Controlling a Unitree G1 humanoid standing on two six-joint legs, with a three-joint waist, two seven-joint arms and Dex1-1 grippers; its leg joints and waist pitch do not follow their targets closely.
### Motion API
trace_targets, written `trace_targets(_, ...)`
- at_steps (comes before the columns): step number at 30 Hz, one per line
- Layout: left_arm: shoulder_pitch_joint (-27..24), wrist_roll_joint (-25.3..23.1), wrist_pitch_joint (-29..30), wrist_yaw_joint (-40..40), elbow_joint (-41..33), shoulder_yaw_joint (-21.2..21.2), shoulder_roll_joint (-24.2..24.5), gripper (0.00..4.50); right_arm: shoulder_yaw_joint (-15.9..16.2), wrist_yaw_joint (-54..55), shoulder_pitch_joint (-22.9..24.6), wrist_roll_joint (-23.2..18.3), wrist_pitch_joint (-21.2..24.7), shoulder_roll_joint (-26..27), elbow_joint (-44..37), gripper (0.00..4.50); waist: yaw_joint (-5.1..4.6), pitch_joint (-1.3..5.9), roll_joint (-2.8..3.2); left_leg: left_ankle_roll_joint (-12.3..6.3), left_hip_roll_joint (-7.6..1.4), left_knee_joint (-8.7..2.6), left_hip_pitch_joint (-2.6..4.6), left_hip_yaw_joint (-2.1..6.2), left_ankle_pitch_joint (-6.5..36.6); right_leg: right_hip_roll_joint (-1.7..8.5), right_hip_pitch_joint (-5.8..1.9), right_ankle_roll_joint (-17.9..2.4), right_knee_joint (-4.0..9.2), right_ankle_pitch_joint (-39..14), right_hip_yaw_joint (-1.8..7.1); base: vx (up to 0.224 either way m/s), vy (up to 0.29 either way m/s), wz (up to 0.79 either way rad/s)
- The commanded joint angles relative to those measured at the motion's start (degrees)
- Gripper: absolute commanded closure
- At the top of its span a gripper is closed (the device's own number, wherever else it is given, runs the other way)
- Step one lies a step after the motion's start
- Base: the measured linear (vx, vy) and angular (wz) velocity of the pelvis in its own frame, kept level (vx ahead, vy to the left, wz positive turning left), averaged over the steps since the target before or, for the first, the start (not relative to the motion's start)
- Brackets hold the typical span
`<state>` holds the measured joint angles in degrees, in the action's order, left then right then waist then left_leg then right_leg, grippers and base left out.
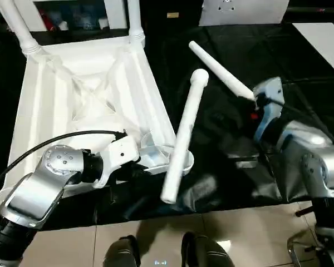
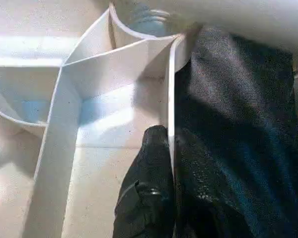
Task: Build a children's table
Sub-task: Insert table leg to table base
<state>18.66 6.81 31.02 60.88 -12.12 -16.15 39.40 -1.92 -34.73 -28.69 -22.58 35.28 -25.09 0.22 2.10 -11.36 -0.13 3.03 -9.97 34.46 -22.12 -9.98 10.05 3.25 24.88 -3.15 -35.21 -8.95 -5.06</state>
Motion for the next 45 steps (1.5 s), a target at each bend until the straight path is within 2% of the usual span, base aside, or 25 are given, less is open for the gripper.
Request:
trace_targets(1,0.8,-0.8,-0.8,-1.1,0.3,-0.4,-0.1,4.5,0.0,1.1,-0.5,0.1,1.9,0.4,-0.7,0.03,0.21,5.71,0.44,-3.83,-2.49,-3.44,0.8,1.1,5.6,4.8,-4.36,-11.0,4.28,-14.8,3.95,0.0,0.0,0.0)
trace_targets(3,1.6,-1.0,-0.2,-3.0,1.5,0.6,-1.2,4.5,0.9,2.7,-0.9,-0.5,4.4,1.6,-1.4,0.03,0.14,5.66,0.47,-3.91,-2.48,-3.45,0.78,1.08,5.5,4.71,-4.29,-11.0,4.3,-14.7,3.91,0.0,0.0,0.0)
trace_targets(5,1.8,-0.3,0.4,-2.9,1.5,1.1,-1.4,4.06,1.5,4.2,-1.0,-0.2,6.2,2.4,-1.5,0.0,0.22,5.74,0.49,-3.66,-2.49,-3.47,0.88,1.15,5.9,4.81,-4.27,-11.0,4.38,-15.2,3.84,0.0,0.0,0.0)
trace_targets(6,2.1,0.6,0.8,-2.8,1.2,1.9,-1.7,3.95,2.2,6.5,-1.1,0.0,9.0,3.6,-1.3,0.0,0.09,5.68,0.42,-3.36,-2.47,-3.55,0.75,1.2,5.6,4.78,-4.33,-11.0,4.27,-15.1,3.84,0.0,0.0,0.0)
trace_targets(8,2.2,1.3,1.1,-2.7,0.9,2.5,-1.7,3.93,2.2,8.8,-1.1,0.2,11.5,5.4,-0.5,0.0,0.05,5.74,0.42,-2.97,-2.42,-3.49,0.73,1.2,5.9,4.85,-4.34,-10.8,4.35,-15.5,3.84,0.0,0.0,0.0)
trace_targets(9,2.3,1.6,1.1,-2.5,0.9,2.7,-1.6,3.68,2.0,9.7,-1.2,0.4,12.2,6.3,0.0,0.0,0.08,5.66,0.4,-2.75,-2.37,-3.52,0.76,1.13,6.0,4.91,-4.24,-10.6,4.41,-16.0,3.91,0.0,0.0,0.0)
trace_targets(12,2.3,1.8,0.7,-2.2,1.0,3.3,-1.0,3.53,-1.0,15.0,-2.5,-0.9,18.1,10.3,2.0,0.0,0.02,5.63,0.44,-2.01,-2.34,-3.59,0.85,1.22,6.5,4.93,-4.19,-10.1,4.55,-17.5,3.87,0.0,0.0,0.0)
trace_targets(13,2.1,2.2,0.9,-2.0,0.7,3.7,-0.8,3.5,-3.4,17.5,-3.9,-2.1,21.8,12.0,3.3,0.0,-0.06,5.49,0.4,-1.62,-2.3,-3.66,0.96,1.23,6.9,4.9,-4.11,-9.8,4.56,-18.2,3.86,0.0,0.0,0.0)
trace_targets(14,2.1,2.2,0.9,-2.0,0.7,3.7,-0.8,3.39,-3.4,17.5,-3.9,-2.1,21.8,12.0,3.3,0.0,-0.05,5.45,0.53,-1.46,-2.35,-3.7,1.08,1.26,7.3,4.94,-4.01,-9.7,4.65,-18.8,3.85,0.0,0.0,0.0)
trace_targets(15,2.1,2.4,0.8,-2.1,0.6,4.0,-0.7,3.25,-6.3,18.4,-4.8,-4.5,23.8,13.6,4.1,0.0,-0.04,5.43,0.4,-1.21,-2.41,-3.71,1.13,1.19,7.6,4.88,-3.93,-9.4,4.74,-19.2,3.84,0.0,0.0,0.0)
trace_targets(17,2.0,2.7,0.9,-2.3,0.6,4.2,-0.6,3.11,-8.7,19.3,-5.6,-6.5,26.3,14.6,4.7,0.0,0.08,5.49,0.61,-0.82,-2.49,-3.76,1.32,1.16,7.7,4.85,-3.86,-9.3,4.61,-18.1,3.97,0.0,0.0,0.0)
trace_targets(18,2.0,3.5,1.3,-2.8,0.5,5.1,-0.9,3.06,-10.9,20.1,-6.3,-8.0,29.4,15.6,5.9,0.0,0.09,5.53,0.62,-0.76,-2.47,-3.75,1.2,1.18,7.4,4.87,-3.94,-9.6,4.44,-17.1,3.96,0.0,0.0,0.0)
trace_targets(20,2.0,3.5,1.3,-2.8,0.5,5.1,-0.9,2.79,-10.9,20.1,-6.3,-8.0,29.4,15.6,5.9,0.0,0.17,5.65,0.61,-0.57,-2.46,-3.78,1.01,1.2,6.7,4.91,-4.08,-9.9,4.24,-15.7,3.9,0.0,0.0,0.0)
trace_targets(23,2.4,4.9,2.1,-3.5,0.5,6.4,-1.8,2.6,-14.3,21.2,-7.4,-9.8,33.5,17.8,8.2,0.0,0.14,5.66,0.63,-0.54,-2.34,-3.72,0.99,1.15,6.5,5.05,-4.14,-10.1,4.3,-15.8,3.95,0.0,0.0,0.0)
trace_targets(24,2.6,5.1,2.1,-3.5,0.5,6.5,-1.9,2.36,-15.2,21.3,-7.7,-10.6,33.9,18.6,9.1,0.0,0.2,5.66,0.63,-0.46,-2.34,-3.72,0.96,1.14,6.6,5.05,-4.13,-9.9,4.38,-16.0,3.94,0.0,0.0,0.0)
trace_targets(27,2.6,5.4,2.1,-3.6,0.4,6.6,-2.1,2.23,-16.4,21.8,-8.2,-11.4,33.9,19.7,10.5,0.0,0.03,5.7,0.62,-0.39,-2.35,-3.75,0.83,1.21,6.4,5.09,-4.22,-9.8,4.28,-15.8,3.9,0.0,0.0,0.0)
trace_targets(28,2.6,5.4,2.1,-3.7,0.3,6.5,-2.1,2.04,-17.4,22.1,-8.7,-12.3,33.8,20.6,11.8,0.0,0.05,5.74,0.64,-0.35,-2.39,-3.78,0.94,1.14,6.1,5.1,-4.14,-9.6,4.28,-15.6,3.96,0.0,0.0,0.0)
trace_targets(30,2.3,5.9,2.7,-4.2,-0.5,6.5,-2.7,1.85,-19.7,23.2,-9.6,-14.0,32.5,22.7,14.7,0.29,0.01,5.82,0.57,-0.26,-2.49,-3.77,1.0,1.1,6.0,5.21,-4.07,-10.1,4.18,-15.2,4.01,0.0,0.0,0.0)
trace_targets(32,2.1,6.1,2.9,-4.4,-1.0,6.6,-3.0,1.82,-20.4,23.4,-9.7,-14.7,30.6,23.7,15.7,0.36,0.15,5.76,0.71,-0.16,-2.51,-3.78,0.94,1.11,6.0,5.16,-4.08,-10.3,4.11,-14.8,3.95,0.0,0.0,0.0)
trace_targets(33,1.9,6.5,3.3,-4.7,-1.4,6.8,-3.2,1.56,-21.5,23.8,-10.0,-15.4,29.9,24.4,16.6,0.49,0.13,5.79,0.7,-0.22,-2.55,-3.8,0.91,1.1,6.0,5.26,-4.08,-10.4,4.12,-14.5,3.98,0.0,0.0,0.0)
trace_targets(34,1.8,6.7,3.4,-4.8,-1.6,6.9,-3.3,1.45,-21.8,23.9,-10.1,-15.5,29.8,24.6,16.9,0.63,0.11,5.86,0.38,-0.25,-2.57,-3.83,0.92,1.08,5.7,5.19,-4.14,-10.6,4.01,-13.8,3.94,0.0,0.0,0.0)
trace_targets(38,0.9,8.2,4.8,-6.1,-2.5,7.9,-4.2,1.25,-26.7,24.8,-11.4,-18.0,30.8,26.6,19.4,0.85,0.1,5.74,0.56,-0.3,-2.45,-3.82,0.92,1.04,6.0,5.12,-4.11,-10.4,4.05,-14.6,3.93,0.0,0.0,0.0)
trace_targets(39,0.5,8.5,5.1,-6.4,-2.9,8.2,-4.4,1.02,-27.6,25.2,-11.6,-18.5,30.8,27.0,20.1,1.09,0.03,5.78,0.26,-0.22,-2.47,-3.9,0.96,1.02,6.1,5.08,-4.09,-10.1,4.1,-15.0,3.9,0.0,0.0,0.0)
trace_targets(40,0.2,8.6,5.4,-6.8,-3.2,8.4,-4.5,0.98,-28.1,25.5,-11.7,-18.9,30.9,27.2,20.6,1.19,0.1,5.8,0.46,-0.15,-2.48,-3.88,0.96,1.08,6.1,5.14,-4.11,-10.0,4.03,-15.1,3.87,0.0,0.0,0.0)
trace_targets(45,-0.4,9.1,6.0,-7.9,-3.8,9.1,-5.2,0.9,-28.7,26.2,-11.9,-19.5,30.8,27.6,21.1,1.53,0.09,5.79,0.46,-0.15,-2.41,-3.93,0.95,1.0,5.8,5.01,-3.98,-9.3,4.16,-15.5,3.85,0.0,0.0,0.0)
